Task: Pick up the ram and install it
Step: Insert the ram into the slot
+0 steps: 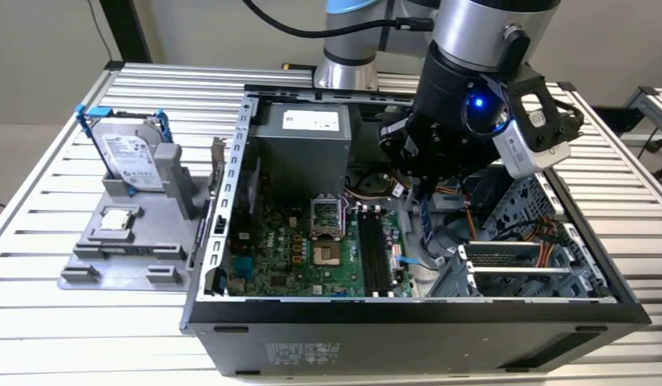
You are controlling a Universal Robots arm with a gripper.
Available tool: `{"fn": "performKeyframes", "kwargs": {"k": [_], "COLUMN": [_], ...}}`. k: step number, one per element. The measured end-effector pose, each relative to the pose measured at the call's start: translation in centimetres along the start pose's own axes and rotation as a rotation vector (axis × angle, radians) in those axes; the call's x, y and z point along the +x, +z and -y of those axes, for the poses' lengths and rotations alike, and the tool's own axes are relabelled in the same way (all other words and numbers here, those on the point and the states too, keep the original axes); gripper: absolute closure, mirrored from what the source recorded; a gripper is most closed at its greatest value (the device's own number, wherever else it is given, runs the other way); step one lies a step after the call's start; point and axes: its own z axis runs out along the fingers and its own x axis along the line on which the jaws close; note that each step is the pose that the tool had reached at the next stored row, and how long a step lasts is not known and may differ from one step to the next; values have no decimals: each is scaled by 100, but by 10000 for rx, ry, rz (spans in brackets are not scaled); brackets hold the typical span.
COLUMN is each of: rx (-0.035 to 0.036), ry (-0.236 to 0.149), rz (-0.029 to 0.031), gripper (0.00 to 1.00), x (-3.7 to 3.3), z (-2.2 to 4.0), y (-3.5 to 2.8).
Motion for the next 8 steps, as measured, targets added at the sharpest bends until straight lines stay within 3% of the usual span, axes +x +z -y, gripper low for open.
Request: {"fn": "performKeyframes", "kwargs": {"k": [8], "rx": [0], "ry": [0], "rz": [0], "gripper": [100], "x": [1], "z": [1], "y": [39]}}
